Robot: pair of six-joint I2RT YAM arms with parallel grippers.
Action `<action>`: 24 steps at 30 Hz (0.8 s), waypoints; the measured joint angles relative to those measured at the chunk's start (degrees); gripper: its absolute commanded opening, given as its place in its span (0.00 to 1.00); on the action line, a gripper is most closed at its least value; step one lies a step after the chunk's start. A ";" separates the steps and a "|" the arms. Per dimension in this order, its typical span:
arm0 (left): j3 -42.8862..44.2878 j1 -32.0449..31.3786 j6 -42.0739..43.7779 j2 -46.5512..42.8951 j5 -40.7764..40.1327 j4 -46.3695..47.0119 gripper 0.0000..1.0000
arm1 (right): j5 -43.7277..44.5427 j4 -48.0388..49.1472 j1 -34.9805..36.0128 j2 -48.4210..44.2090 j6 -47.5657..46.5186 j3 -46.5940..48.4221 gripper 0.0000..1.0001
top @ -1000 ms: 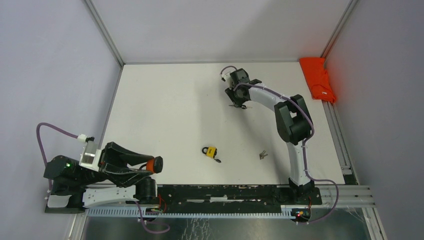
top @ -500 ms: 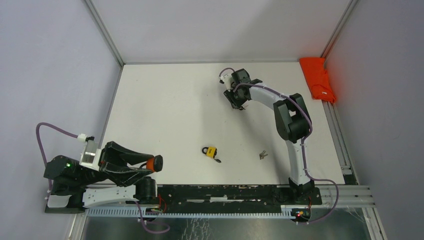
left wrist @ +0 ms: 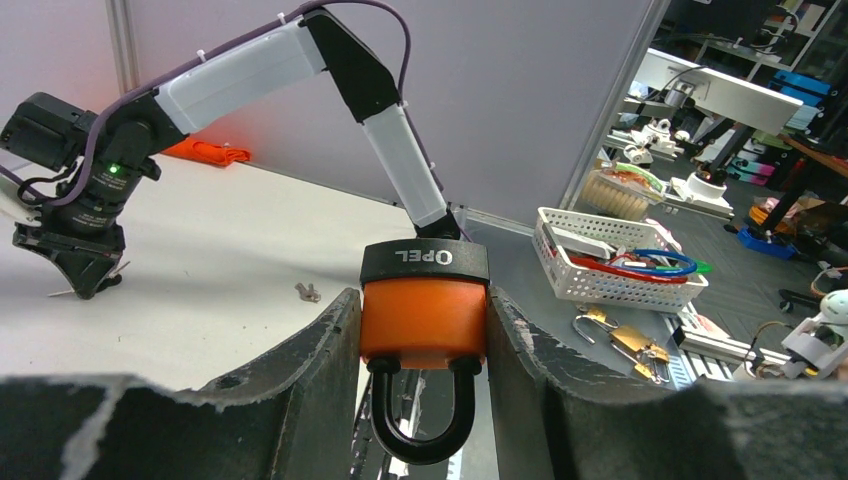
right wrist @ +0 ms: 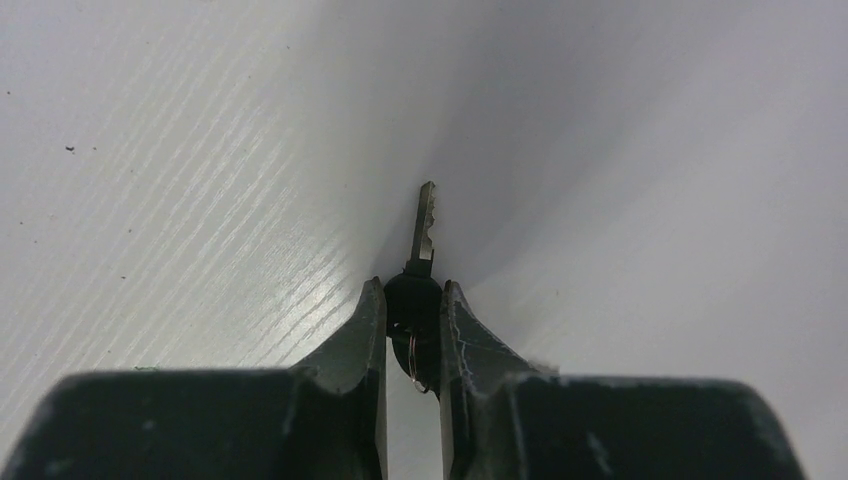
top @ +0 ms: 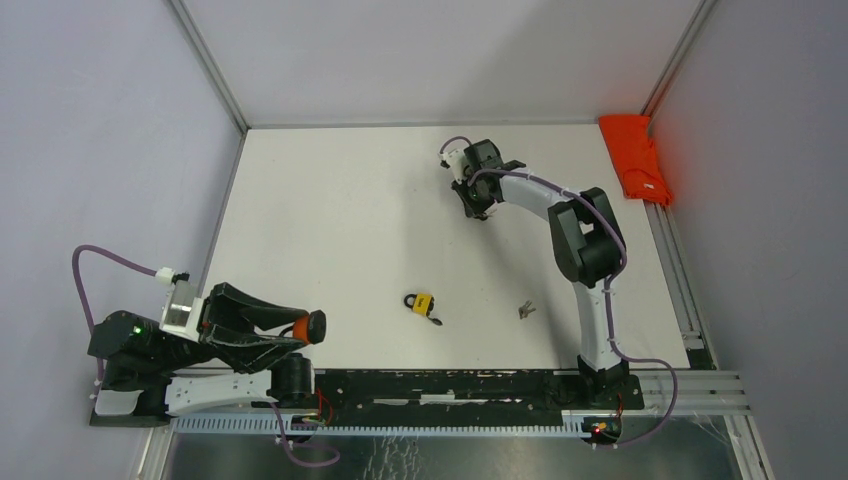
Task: Unlock with the key
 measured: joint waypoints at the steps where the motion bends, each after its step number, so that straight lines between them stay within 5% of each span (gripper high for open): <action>1: 0.00 0.00 0.00 0.00 0.00 0.00 0.02 | 0.17 0.61 0.02 -0.46 0.39 -0.76 0.00; 9: 0.00 0.00 0.00 0.00 0.00 -0.02 0.02 | -3.37 1.75 0.04 -7.87 4.48 -10.45 0.01; 24: -0.02 0.00 0.00 0.00 0.09 -0.02 0.02 | -33.90 14.27 -0.57 -16.83 21.57 -26.75 0.00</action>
